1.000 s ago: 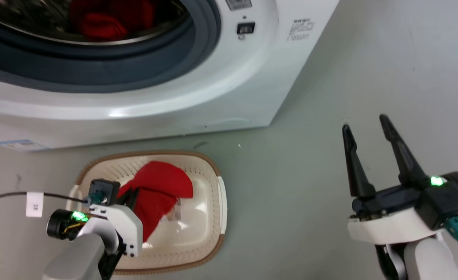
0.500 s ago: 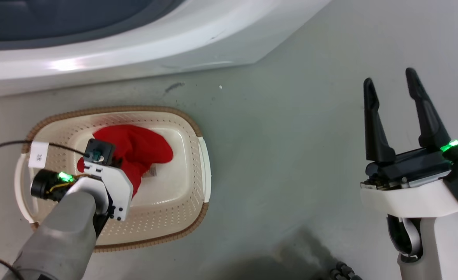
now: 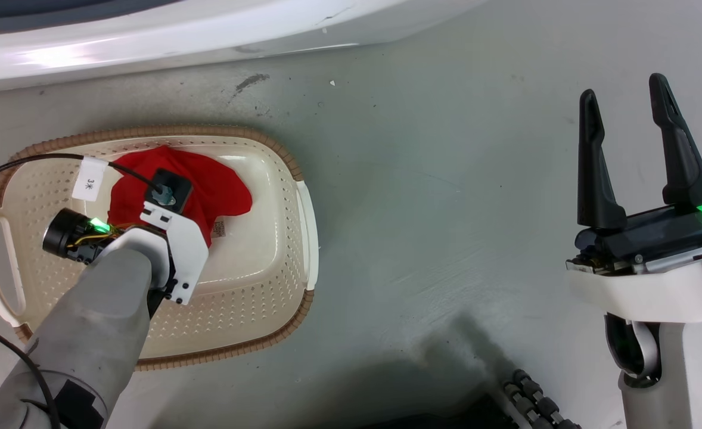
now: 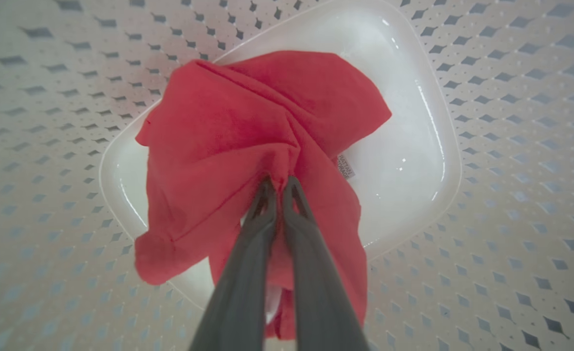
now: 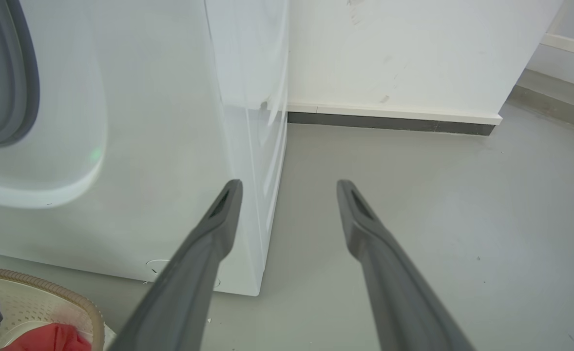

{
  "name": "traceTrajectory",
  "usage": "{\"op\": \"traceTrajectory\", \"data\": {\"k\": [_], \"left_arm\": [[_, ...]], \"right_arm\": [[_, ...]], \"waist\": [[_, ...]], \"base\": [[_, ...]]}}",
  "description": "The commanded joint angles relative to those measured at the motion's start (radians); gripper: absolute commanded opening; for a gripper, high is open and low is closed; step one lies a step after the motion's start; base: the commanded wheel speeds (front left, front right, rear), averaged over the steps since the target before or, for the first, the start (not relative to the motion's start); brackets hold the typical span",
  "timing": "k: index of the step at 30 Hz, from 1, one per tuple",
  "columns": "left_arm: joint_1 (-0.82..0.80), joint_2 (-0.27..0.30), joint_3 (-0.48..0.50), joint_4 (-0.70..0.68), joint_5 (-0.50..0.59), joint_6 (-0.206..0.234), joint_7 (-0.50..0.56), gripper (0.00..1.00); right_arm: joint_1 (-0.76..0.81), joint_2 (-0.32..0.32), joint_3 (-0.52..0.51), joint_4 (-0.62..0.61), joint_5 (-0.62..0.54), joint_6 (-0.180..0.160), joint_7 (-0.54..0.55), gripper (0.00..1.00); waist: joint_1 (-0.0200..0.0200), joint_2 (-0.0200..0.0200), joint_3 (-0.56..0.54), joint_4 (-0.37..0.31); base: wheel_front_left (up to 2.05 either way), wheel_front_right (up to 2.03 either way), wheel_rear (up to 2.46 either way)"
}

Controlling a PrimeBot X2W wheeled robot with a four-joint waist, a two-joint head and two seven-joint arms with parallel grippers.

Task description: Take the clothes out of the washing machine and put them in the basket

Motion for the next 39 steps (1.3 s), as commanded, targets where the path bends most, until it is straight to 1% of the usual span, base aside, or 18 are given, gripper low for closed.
{"op": "traceTrajectory", "data": {"k": [1, 2, 3, 4, 8, 14, 17, 20, 22, 26, 32, 34, 39], "left_arm": [[-0.005, 0.002, 0.0, 0.003, -0.004, 0.006, 0.002, 0.0], [0.0, 0.001, 0.001, 0.003, -0.007, 0.007, 0.004, 0.12], [0.004, -0.001, 0.001, 0.004, -0.007, 0.009, 0.003, 0.84], [0.01, -0.005, 0.006, 0.004, -0.015, 0.011, -0.006, 1.0], [0.04, -0.018, 0.003, 0.005, -0.02, 0.009, -0.04, 1.0], [0.093, -0.047, -0.002, 0.005, -0.02, 0.012, -0.168, 1.0], [0.121, -0.062, 0.016, -0.014, -0.037, 0.018, -0.216, 1.0], [0.178, -0.067, 0.048, -0.055, -0.057, 0.031, -0.231, 1.0], [0.202, -0.054, 0.08, -0.143, -0.05, 0.055, -0.233, 1.0], [0.331, -0.026, 0.187, -0.343, -0.027, 0.106, -0.232, 1.0], [0.525, -0.004, 0.351, -0.611, 0.076, 0.167, -0.232, 1.0], [0.585, -0.005, 0.41, -0.695, 0.115, 0.187, -0.232, 1.0], [0.713, -0.03, 0.532, -0.866, 0.202, 0.214, -0.232, 1.0]], "right_arm": [[-0.012, 0.002, -0.002, -0.003, -0.001, -0.001, -0.003, 1.0], [-0.011, 0.002, -0.003, 0.0, -0.001, -0.001, -0.003, 1.0], [-0.01, 0.002, -0.004, 0.004, -0.002, -0.001, -0.003, 1.0], [-0.007, 0.002, -0.004, 0.008, -0.003, -0.001, -0.003, 1.0], [0.007, 0.002, 0.008, 0.02, -0.016, -0.001, -0.003, 1.0], [0.059, 0.001, 0.017, 0.052, -0.052, -0.001, -0.003, 1.0], [0.096, 0.001, 0.021, 0.073, -0.071, -0.001, -0.003, 1.0], [0.133, 0.001, 0.025, 0.091, -0.086, -0.001, -0.003, 1.0], [0.156, 0.001, 0.026, 0.1, -0.09, -0.001, -0.003, 1.0], [0.2, 0.001, 0.03, 0.116, -0.098, -0.001, -0.003, 1.0], [0.257, 0.002, 0.029, 0.134, -0.093, -0.001, -0.003, 1.0], [0.276, 0.001, 0.027, 0.139, -0.096, -0.001, -0.003, 1.0], [0.323, 0.001, 0.025, 0.152, -0.103, -0.001, -0.003, 1.0]], "waist": [[-0.0002, 0.0, 0.0, 0.0], [-0.0002, 0.0, -0.003, 0.0], [-0.0002, 0.0, -0.007, 0.001], [-0.0002, 0.0, -0.014, 0.002], [-0.0002, 0.0, -0.066, 0.012], [-0.0002, 0.0, -0.199, 0.047], [-0.0002, 0.0, -0.278, 0.069], [-0.0002, 0.0, -0.351, 0.089], [-0.0002, 0.0, -0.394, 0.103], [-0.0002, 0.0, -0.477, 0.126], [-0.0002, 0.0, -0.586, 0.154], [-0.0002, 0.0, -0.62, 0.164], [-0.0002, 0.0, -0.691, 0.182]], "base": [[0.0, 0.0, 0.0], [0.0, 0.0, 0.0], [0.0, 0.0, 0.0], [0.0, 0.0, 0.0], [0.0, 0.0, 0.0], [0.0, 0.0, 0.0], [0.0, 0.0, 0.0], [0.0, 0.0, 0.0], [0.0, 0.0, 0.0], [0.0, 0.0, 0.0], [0.0, 0.0, 0.0], [0.0, 0.0, 0.0], [0.0, 0.0, 0.0]]}}
